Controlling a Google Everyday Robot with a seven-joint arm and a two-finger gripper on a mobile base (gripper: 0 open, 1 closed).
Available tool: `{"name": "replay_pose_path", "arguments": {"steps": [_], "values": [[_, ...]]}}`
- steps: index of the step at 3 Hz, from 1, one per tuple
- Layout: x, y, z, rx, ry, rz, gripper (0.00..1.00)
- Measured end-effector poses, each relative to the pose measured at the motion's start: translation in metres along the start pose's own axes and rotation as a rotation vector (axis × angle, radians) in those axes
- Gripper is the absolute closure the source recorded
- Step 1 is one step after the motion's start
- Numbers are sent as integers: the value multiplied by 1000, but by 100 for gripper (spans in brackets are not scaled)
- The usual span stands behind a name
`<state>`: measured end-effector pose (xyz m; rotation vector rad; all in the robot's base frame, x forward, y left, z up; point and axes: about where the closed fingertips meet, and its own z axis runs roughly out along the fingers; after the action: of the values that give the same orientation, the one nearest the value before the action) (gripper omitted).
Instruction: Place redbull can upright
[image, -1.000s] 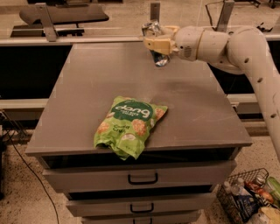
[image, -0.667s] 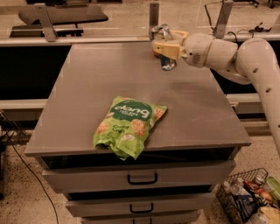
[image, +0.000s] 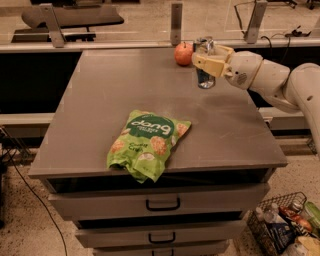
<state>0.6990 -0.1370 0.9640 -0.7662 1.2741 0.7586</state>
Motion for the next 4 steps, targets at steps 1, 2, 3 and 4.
{"name": "replay_pose_path", "arguments": {"steps": [1,2,3,4], "values": [[11,-3,-17,-4,12,52,83],[24,-3,-32,-23,31,97,59],[36,0,-44,-53,35,118,36],[46,8,-51,-91,24,106,13]]}}
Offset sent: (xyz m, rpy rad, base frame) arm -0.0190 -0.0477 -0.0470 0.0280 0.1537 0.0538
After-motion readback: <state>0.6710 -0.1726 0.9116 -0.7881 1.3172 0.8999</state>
